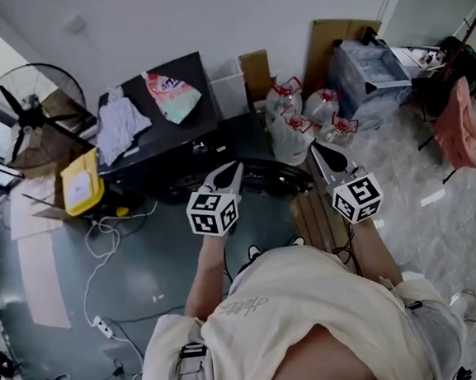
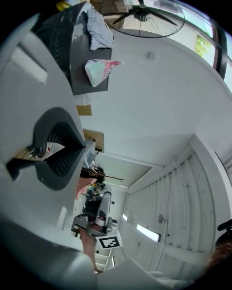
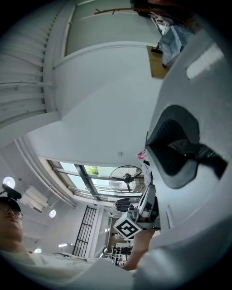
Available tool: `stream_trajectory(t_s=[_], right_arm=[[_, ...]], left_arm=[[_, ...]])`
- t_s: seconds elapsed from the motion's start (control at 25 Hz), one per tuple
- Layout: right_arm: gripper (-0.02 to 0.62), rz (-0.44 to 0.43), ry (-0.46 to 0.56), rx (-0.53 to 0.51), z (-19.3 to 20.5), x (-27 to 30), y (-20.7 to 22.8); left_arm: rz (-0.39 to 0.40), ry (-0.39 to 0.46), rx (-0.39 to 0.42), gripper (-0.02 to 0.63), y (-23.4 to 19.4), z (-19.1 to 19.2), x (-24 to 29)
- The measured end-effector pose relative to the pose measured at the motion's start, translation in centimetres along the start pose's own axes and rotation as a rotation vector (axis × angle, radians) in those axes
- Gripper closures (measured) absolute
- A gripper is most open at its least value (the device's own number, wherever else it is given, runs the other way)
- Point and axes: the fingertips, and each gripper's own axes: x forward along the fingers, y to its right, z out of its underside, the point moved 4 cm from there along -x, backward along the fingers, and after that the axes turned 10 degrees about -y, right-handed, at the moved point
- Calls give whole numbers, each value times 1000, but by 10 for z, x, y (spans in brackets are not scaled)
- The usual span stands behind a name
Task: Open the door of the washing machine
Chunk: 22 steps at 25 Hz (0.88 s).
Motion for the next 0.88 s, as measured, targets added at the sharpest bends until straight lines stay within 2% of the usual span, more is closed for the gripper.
stream_trajectory(t_s=[0.32,0.6,0.76,0.88], right_arm=[[594,70,63,-28,-34,-28,4],[594,95,87,-43,-46,-47,14],[594,112,144,16,-52,-55,18],[594,113,171,53,-50,-53,17]], left_arm=[[-36,98,136,588,6,-56,-15],[-26,185,209,588,20,-97,-29],[-20,214,262,588,27,-116,-34],[-19,216,278,588,28,-118,-36]])
